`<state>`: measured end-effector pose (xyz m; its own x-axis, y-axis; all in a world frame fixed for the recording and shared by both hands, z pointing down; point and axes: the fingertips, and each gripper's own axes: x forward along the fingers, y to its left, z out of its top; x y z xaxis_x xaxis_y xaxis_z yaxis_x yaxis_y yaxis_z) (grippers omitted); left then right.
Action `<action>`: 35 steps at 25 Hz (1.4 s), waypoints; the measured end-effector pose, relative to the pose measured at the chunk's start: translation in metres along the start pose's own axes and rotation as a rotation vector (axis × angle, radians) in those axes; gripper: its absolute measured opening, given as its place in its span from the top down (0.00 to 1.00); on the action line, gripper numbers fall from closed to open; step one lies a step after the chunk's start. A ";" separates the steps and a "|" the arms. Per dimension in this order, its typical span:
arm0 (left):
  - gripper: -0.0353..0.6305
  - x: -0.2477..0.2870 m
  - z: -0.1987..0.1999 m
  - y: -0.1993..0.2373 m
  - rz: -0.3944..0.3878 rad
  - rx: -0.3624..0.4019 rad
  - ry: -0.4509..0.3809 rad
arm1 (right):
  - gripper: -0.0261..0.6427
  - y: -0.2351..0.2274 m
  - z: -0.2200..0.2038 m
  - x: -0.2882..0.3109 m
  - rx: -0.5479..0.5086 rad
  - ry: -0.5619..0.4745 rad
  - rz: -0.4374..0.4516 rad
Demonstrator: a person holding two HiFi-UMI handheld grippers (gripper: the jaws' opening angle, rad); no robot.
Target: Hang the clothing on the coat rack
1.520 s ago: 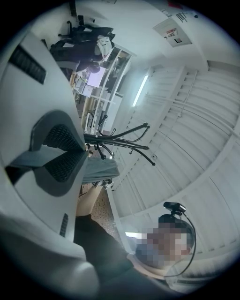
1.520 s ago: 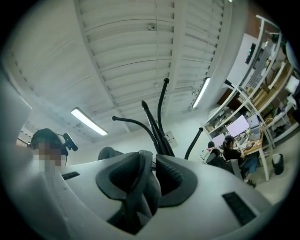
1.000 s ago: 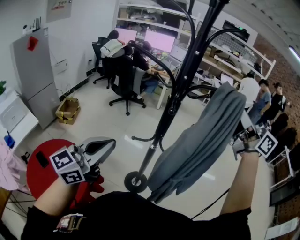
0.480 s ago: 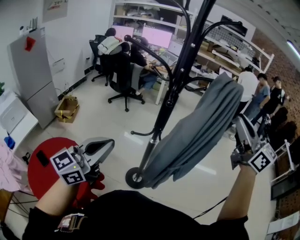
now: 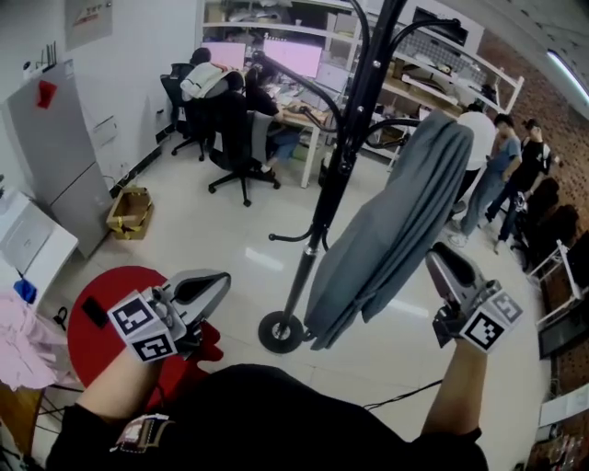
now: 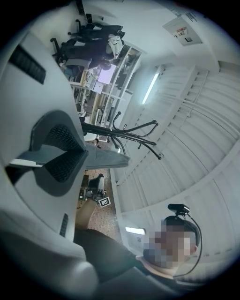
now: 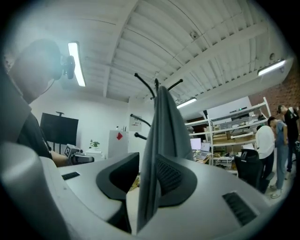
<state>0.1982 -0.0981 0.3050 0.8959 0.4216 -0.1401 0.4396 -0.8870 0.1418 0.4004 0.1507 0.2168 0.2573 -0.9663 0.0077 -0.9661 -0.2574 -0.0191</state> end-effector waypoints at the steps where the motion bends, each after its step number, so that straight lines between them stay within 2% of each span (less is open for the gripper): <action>1: 0.96 -0.010 -0.002 -0.001 0.007 0.004 0.010 | 0.78 0.017 -0.009 0.006 -0.001 0.014 0.028; 6: 0.96 -0.088 -0.036 -0.005 0.099 -0.001 0.056 | 0.79 0.124 -0.090 0.068 0.023 0.048 0.250; 9: 0.96 -0.140 -0.052 -0.006 0.196 -0.032 0.061 | 0.79 0.187 -0.129 0.119 0.080 0.064 0.395; 14: 0.96 -0.243 -0.082 0.002 0.463 -0.104 0.050 | 0.79 0.317 -0.201 0.210 0.083 0.177 0.649; 18: 0.96 -0.313 -0.106 0.005 0.696 -0.149 0.019 | 0.80 0.418 -0.245 0.246 0.154 0.256 0.838; 21: 0.96 -0.356 -0.123 0.000 0.882 -0.172 -0.004 | 0.90 0.481 -0.271 0.250 0.178 0.308 0.918; 23: 0.96 -0.376 -0.133 -0.005 0.970 -0.194 -0.030 | 0.94 0.516 -0.283 0.242 0.165 0.342 0.977; 26: 0.96 -0.391 -0.141 -0.017 1.030 -0.229 -0.070 | 0.95 0.552 -0.285 0.221 0.086 0.338 1.103; 28: 0.96 -0.393 -0.141 -0.023 1.040 -0.225 -0.078 | 0.95 0.560 -0.281 0.215 0.060 0.314 1.149; 35: 0.96 -0.383 -0.141 -0.025 1.011 -0.188 -0.056 | 0.95 0.552 -0.281 0.216 0.099 0.310 1.132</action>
<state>-0.1470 -0.2105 0.4929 0.8504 -0.5192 0.0851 -0.5110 -0.7764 0.3689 -0.0826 -0.1997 0.4891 -0.7750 -0.6060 0.1792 -0.6316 0.7343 -0.2486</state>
